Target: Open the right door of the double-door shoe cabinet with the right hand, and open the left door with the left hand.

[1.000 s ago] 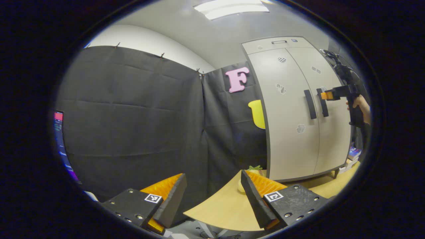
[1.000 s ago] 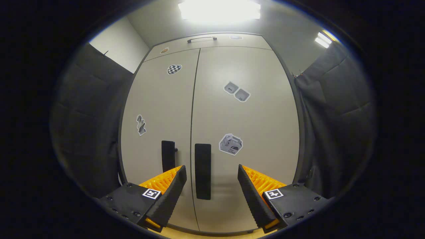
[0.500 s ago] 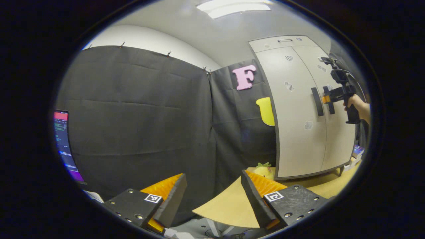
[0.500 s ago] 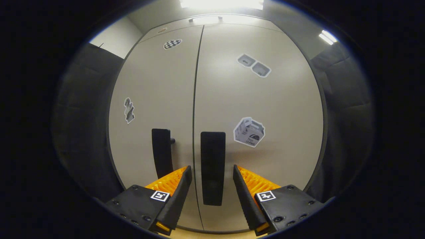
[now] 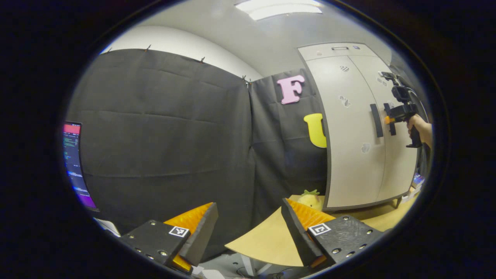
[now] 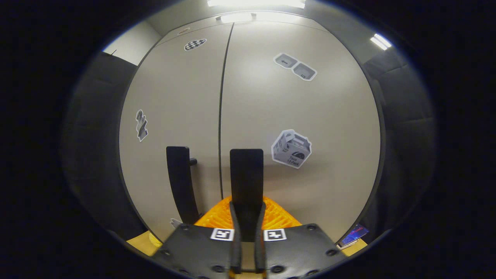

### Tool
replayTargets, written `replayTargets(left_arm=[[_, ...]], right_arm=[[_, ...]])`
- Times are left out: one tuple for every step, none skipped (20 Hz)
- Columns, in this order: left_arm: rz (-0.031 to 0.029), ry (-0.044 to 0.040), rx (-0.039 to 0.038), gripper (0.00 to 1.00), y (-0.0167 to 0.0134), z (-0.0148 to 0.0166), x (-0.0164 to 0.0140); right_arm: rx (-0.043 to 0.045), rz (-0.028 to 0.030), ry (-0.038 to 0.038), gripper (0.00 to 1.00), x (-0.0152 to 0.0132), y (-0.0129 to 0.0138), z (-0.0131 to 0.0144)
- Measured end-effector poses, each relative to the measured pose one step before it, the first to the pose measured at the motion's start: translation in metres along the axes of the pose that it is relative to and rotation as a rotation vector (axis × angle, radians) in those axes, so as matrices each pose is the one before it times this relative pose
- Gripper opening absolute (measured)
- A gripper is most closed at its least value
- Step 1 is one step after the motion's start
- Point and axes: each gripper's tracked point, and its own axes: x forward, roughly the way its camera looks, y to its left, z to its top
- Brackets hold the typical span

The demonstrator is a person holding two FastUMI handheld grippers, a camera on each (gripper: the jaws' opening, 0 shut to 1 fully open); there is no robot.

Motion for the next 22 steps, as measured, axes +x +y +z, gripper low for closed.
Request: replayTargets(left_arm=[[-0.01167, -0.00683, -0.00462, 0.97, -0.00295, 0.00374, 0.00114], [-0.01253, -0.00664, 0.00014, 0.97, -0.00291, 0.00173, 0.00123], [-0.01127, -0.00472, 0.00405, 0.97, -0.00338, 0.00235, 0.00158], [-0.01069, -0.00263, 0.00339, 0.97, -0.00312, 0.00031, 0.00086], [-0.01274, -0.00308, -0.00111, 0.97, -0.00305, 0.00141, -0.00026], [-0.01376, -0.00269, -0.00254, 0.97, -0.00324, 0.00097, -0.00064], [-0.01174, -0.00224, -0.00105, 0.97, -0.00381, 0.0003, -0.00042], [-0.01045, -0.00069, 0.00049, 0.97, -0.00347, -0.0008, 0.0004], [-0.01027, -0.00014, -0.00014, 0.97, -0.00355, 0.00018, 0.0003], [-0.01283, -0.0018, -0.00134, 0.97, -0.0044, 0.00108, 0.00017], [-0.01306, -0.00255, 0.00011, 0.97, -0.0047, 0.00096, 0.00115], [-0.01201, -0.00387, 0.00263, 0.97, -0.00423, 0.00159, -0.00011], [-0.01015, -0.00266, 0.00185, 0.97, -0.0043, 0.00153, 0.00117], [-0.01065, -0.00097, -0.00151, 0.97, -0.00438, -0.00013, -0.00027], [-0.01357, -0.00026, -0.00454, 0.97, -0.00595, 0.00156, 0.00064], [-0.01268, -0.00004, -0.0028, 0.95, -0.0061, -0.00108, 0.00083], [-0.01058, -0.00032, -0.00033, 0.95, -0.00514, 0.00028, 0.00104], [-0.00885, -0.00157, 0.00045, 0.95, -0.00449, 0.00042, 0.00157], [-0.00889, -0.00138, -0.00062, 0.95, -0.00449, -0.00002, 0.00263], [-0.00801, -0.00147, -0.00065, 0.97, -0.00513, 0.00119, 0.00239], [-0.0103, -0.00123, -0.00019, 0.97, -0.00616, 0.00135, 0.0029], [-0.0101, -0.0022, 0.00052, 0.97, -0.00603, 0.0008, 0.00151]], right_arm=[[0.00766, 0.01633, 0.01538, 0.11, -0.00313, -0.00039, -0.00093], [-0.00172, 0.01089, 0.0019, 0.11, -0.0001, 0.00036, 0.00017], [-0.00179, 0.00926, -0.00444, 0.1, -0.00229, 0.00037, 0.00071], [-0.00136, 0.01283, 0.00002, 0.09, -0.00137, -0.00059, -0.00023], [0.00706, 0.01034, -0.00321, 0.11, -0.00178, -0.00028, 0.00042], [0.00211, 0.01078, 0.00605, 0.1, -0.00077, -0.00059, -0.00134], [-0.00151, 0.01084, -0.0005, 0.11, -0.00162, 0.00038, 0.00085], [-0.00198, 0.01149, 0.00099, 0.11, -0.00216, -0.00009, -0.00046], [-0.00191, 0.01143, 0.00151, 0.1, -0.00099, -0.00054, 0.00032], [0.00161, 0.01079, 0.00062, 0.1, 0.00013, -0.00077, -0.00069], [0.01231, 0.00956, 0.00149, 0.1, -0.00104, -0.00105, -0.00011], [0.00695, 0.00868, 0.00328, 0.11, -0.00176, -0.00087, -0.0003], [0.00172, 0.0061, 0.00156, 0.11, -0.00191, -0.00083, 0.00068], [-0.00323, 0.00432, 0.00283, 0.11, -0.00124, -0.00079, 0.00013], [-0.00466, 0.00478, 0.00366, 0.11, -0.00215, -0.00037, -0.00053], [0.00184, 0.00567, 0.00497, 0.1, -0.00215, -0.00052, -0.00048], [0.00164, 0.00692, 0.00863, 0.1, -0.00186, -0.00098, -0.00036], [0.00088, 0.00724, 0.00576, 0.11, -0.00148, -0.001, 0.00003], [-0.00211, 0.00909, 0.00512, 0.11, -0.00113, -0.00081, 0.00004], [-0.00001, 0.00936, 0.00489, 0.11, -0.00094, -0.00066, -0.0007], [0.00349, 0.00751, 0.00197, 0.1, -0.00154, -0.00072, 0.00043], [0.00496, 0.00367, 0.00137, 0.1, -0.00061, -0.00137, -0.00007]])
